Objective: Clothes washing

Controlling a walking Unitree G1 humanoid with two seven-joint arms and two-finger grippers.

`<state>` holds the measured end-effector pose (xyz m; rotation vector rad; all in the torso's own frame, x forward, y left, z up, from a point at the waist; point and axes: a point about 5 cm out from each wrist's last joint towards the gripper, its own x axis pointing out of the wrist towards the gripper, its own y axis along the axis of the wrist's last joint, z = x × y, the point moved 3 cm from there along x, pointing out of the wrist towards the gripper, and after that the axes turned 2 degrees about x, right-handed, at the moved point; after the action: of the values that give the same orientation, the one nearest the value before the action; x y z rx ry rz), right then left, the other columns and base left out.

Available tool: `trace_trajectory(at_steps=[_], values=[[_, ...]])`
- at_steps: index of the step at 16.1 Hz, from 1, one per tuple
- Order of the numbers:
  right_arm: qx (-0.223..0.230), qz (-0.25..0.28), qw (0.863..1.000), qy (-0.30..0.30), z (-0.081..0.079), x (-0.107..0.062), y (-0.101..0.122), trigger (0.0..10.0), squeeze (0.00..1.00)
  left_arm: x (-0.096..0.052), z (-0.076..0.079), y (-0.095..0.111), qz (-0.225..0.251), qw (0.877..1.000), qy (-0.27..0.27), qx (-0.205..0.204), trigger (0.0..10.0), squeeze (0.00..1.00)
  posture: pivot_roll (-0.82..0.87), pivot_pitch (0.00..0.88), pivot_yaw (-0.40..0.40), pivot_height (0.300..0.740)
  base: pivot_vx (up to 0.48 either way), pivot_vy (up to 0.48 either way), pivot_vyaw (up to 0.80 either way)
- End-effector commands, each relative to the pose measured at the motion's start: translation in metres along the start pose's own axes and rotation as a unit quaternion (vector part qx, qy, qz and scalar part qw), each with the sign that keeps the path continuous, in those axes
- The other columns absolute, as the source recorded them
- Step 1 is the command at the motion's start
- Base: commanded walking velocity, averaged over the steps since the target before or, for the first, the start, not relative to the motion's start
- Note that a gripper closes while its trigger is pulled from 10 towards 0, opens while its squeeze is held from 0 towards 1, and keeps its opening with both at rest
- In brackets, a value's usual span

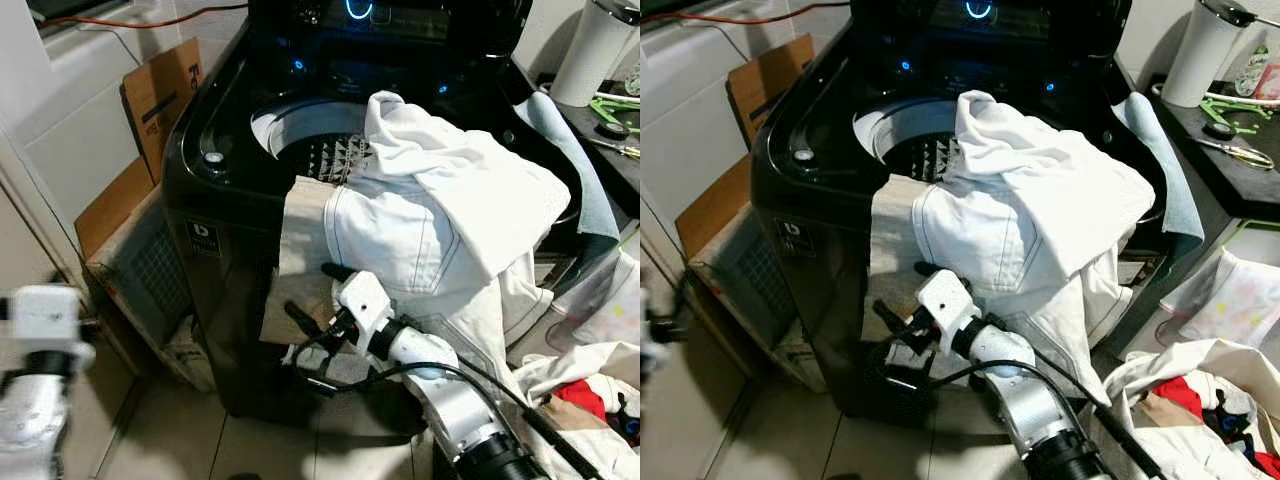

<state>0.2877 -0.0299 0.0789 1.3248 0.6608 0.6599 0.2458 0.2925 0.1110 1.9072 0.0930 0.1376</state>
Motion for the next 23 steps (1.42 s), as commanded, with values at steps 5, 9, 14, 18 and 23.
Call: trace_trajectory(at_steps=[5,9,14,18,23], values=[[0.088,-0.078,0.993,-0.013,-0.004,0.0,-0.046,10.0,0.0,0.0,0.011,0.006,0.005,0.999,-0.035,-0.012,10.0,0.0,0.12,0.0,0.001,0.74,0.0,0.0,0.0],[0.111,-0.104,0.988,-0.006,-0.011,-0.001,-0.06,10.0,0.0,-0.007,0.005,-0.001,-0.018,0.999,-0.022,-0.018,10.0,0.0,0.13,0.0,0.0,0.74,0.0,0.0,0.0],[0.01,-0.014,1.0,-0.02,0.01,0.005,-0.012,10.0,0.0,-0.008,0.012,-0.001,-0.021,0.999,-0.019,-0.026,10.0,0.0,0.12,0.0,-0.016,0.74,0.0,0.0,0.0],[0.057,-0.047,0.997,0.019,0.003,0.0,-0.021,10.0,0.0,-0.005,0.021,-0.003,-0.023,0.999,-0.023,-0.034,10.0,0.0,0.09,0.0,-0.01,0.74,0.0,0.0,0.0],[0.046,-0.05,0.996,0.059,0.004,0.013,-0.009,10.0,0.0,0.0,0.035,-0.004,-0.018,0.999,-0.029,-0.038,10.0,0.0,0.09,0.0,-0.008,0.74,0.0,0.0,0.0]])
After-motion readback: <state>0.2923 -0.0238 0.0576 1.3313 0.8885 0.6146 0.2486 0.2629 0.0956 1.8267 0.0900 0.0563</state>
